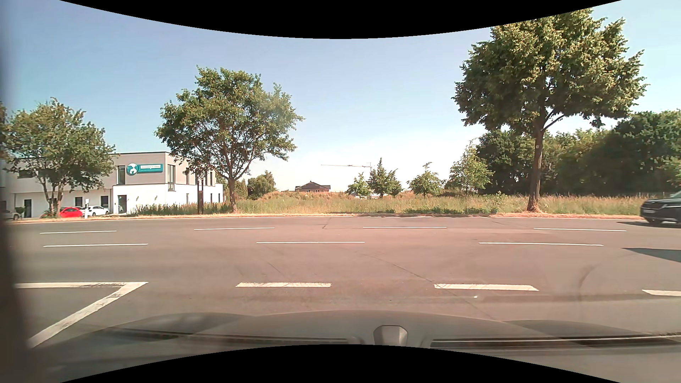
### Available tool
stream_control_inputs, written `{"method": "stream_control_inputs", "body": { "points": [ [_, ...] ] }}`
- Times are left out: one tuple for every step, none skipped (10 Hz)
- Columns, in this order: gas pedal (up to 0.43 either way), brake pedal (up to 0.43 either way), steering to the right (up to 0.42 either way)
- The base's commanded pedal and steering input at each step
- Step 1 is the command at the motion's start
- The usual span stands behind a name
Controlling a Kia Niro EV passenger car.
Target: Follow the waypoints while adhering to traffic rules and regulations
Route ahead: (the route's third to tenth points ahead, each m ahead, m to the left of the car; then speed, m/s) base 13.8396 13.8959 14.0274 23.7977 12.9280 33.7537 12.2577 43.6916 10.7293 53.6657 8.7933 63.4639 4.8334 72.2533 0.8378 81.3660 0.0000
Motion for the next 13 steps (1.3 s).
{"method": "stream_control_inputs", "body": {
  "points": [
    [0.0,0.311,0.016],
    [0.0,0.311,0.016],
    [0.0,0.329,0.016],
    [0.0,0.317,0.016],
    [0.0,0.311,0.016],
    [0.0,0.311,0.016],
    [0.0,0.317,0.016],
    [0.0,0.305,0.016],
    [0.0,0.305,0.016],
    [0.0,0.335,0.016],
    [0.0,0.317,0.016],
    [0.0,0.317,0.016],
    [0.0,0.311,0.016]
  ]
}}
